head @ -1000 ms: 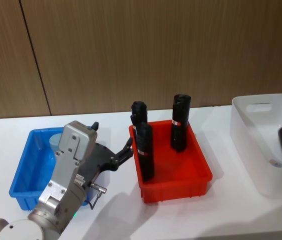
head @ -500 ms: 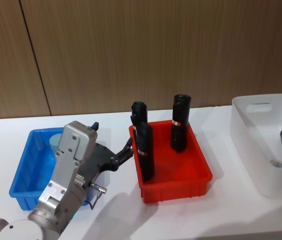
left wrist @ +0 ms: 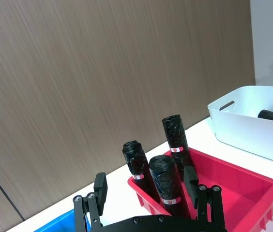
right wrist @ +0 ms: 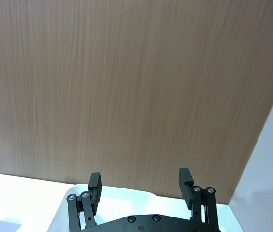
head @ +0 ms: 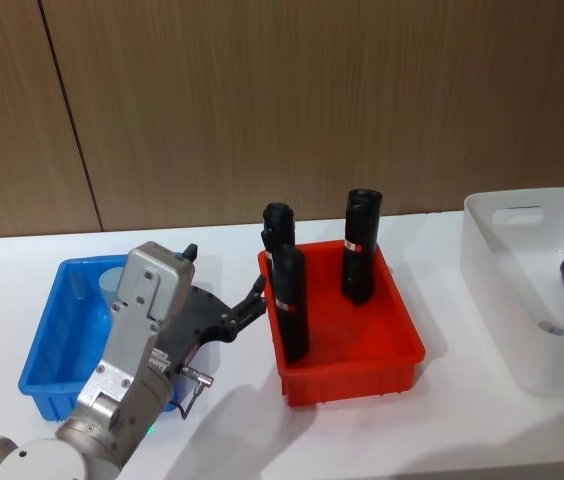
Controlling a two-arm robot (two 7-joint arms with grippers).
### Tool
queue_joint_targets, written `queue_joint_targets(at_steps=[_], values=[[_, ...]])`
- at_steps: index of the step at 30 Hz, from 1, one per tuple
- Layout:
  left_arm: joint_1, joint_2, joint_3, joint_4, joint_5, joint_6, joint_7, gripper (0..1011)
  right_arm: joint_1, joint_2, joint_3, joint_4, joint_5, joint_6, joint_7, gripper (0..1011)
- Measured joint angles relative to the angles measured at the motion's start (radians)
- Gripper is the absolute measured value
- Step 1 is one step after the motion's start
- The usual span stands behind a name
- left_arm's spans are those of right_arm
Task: Pick the cotton swabs from the blue box and place them into the white box.
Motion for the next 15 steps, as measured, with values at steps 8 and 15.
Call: queue_joint_targets(at_steps=[8, 15], values=[[0.0, 0.0, 0.0, 0.0, 0.0, 0.0, 0.0, 1000, -0.004, 0.001, 0.001, -0.005, 0.0, 0.001, -0.002, 1001], [0.0, 0.0, 0.0, 0.0, 0.0, 0.0, 0.0, 1000, -0.005, 0.001, 0.002, -0.006, 0.0, 0.001, -0.003, 1001]])
